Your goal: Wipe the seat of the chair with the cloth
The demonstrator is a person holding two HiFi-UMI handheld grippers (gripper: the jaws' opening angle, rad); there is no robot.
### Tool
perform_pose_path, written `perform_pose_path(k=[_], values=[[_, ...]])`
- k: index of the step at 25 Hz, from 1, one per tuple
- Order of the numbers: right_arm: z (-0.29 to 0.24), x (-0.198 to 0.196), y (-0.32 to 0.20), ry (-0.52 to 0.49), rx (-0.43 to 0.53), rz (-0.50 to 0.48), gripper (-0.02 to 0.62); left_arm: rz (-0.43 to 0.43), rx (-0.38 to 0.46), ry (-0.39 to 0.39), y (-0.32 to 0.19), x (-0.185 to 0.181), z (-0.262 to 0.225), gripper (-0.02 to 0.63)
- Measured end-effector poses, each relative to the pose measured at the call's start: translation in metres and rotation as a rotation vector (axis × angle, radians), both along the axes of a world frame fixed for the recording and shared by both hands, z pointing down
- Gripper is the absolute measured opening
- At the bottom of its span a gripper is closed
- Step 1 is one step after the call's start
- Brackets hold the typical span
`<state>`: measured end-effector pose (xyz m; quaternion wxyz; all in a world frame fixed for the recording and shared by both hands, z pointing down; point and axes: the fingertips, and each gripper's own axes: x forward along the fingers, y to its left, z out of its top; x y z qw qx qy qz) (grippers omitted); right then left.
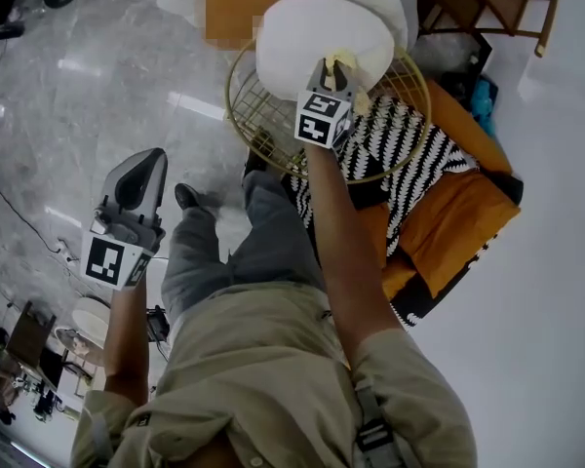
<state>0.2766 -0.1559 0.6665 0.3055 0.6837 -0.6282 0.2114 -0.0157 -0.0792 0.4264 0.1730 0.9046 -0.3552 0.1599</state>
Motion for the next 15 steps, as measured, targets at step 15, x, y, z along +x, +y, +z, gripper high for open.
perform_pose_path(k=[15], values=[[0.045,-0.088,-0.013,-0.013,-0.089,-0.283,0.069,-0.033,0.0,0.034,0.001,-0.006,0.005,0.015]])
